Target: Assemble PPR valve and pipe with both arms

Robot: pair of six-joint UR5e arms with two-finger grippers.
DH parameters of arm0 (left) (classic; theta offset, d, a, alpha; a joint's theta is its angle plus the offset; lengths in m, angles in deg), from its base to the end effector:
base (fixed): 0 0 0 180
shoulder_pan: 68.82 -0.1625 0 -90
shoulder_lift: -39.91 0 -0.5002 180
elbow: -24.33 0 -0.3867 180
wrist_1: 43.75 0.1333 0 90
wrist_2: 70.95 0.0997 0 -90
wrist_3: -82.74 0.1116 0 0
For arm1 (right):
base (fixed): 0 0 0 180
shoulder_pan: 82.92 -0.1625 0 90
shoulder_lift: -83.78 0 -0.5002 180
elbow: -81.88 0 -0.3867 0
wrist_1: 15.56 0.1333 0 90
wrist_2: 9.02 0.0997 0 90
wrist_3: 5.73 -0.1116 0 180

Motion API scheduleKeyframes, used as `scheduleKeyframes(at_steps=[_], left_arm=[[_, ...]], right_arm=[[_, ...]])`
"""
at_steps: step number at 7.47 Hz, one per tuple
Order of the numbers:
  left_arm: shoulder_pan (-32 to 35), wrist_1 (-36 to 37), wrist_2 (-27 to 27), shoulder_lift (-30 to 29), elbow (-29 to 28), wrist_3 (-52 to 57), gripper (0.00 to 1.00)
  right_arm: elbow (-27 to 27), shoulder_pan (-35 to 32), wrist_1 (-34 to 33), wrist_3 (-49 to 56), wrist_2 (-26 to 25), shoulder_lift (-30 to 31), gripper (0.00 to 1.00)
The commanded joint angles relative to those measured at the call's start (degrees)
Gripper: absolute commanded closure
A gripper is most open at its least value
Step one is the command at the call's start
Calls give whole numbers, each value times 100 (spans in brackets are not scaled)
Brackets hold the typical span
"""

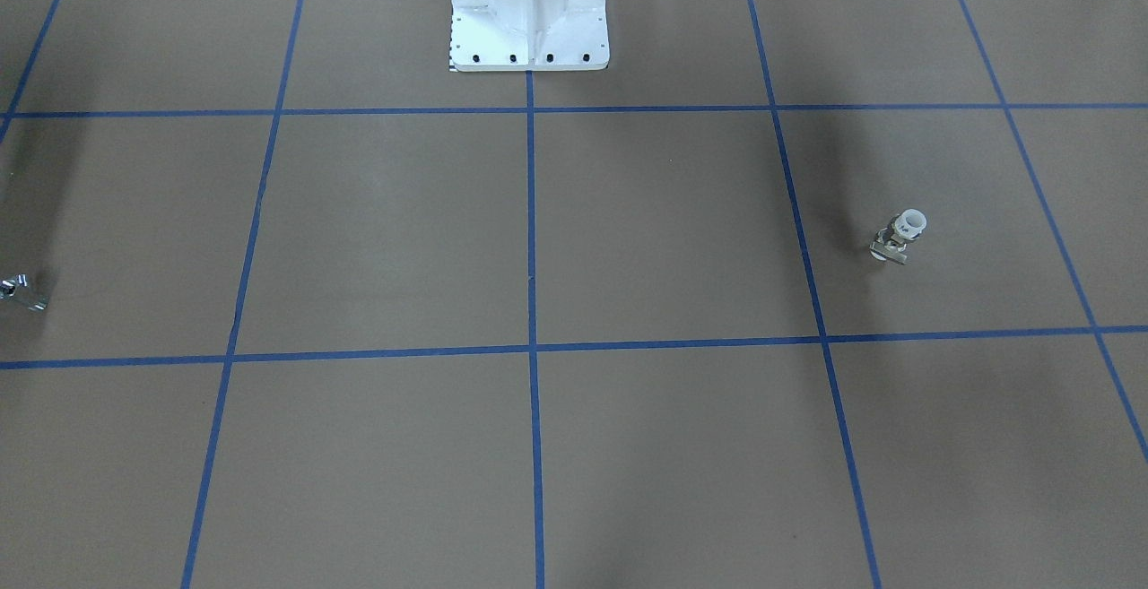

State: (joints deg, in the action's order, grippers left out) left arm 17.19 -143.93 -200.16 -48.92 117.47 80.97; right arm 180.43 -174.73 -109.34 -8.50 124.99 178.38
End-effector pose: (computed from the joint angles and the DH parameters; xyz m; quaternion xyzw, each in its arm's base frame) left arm -0.0284 -0.4951 0.7129 0.0828 0.3382 0.0536 0.9359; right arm 0.0698 -0.4436 0.7144 -0.0018 -0.3747 0.0365 0.9264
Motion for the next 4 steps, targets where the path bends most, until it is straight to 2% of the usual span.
scheduleKeyframes(at_steps=[1, 4], left_arm=[[13, -2, -7, 6, 28, 10, 0], [4, 7, 28, -2, -33, -7, 0]], right_arm=[[23, -3, 0, -13, 2, 15, 1], [6, -3, 0, -4, 11, 102, 1]])
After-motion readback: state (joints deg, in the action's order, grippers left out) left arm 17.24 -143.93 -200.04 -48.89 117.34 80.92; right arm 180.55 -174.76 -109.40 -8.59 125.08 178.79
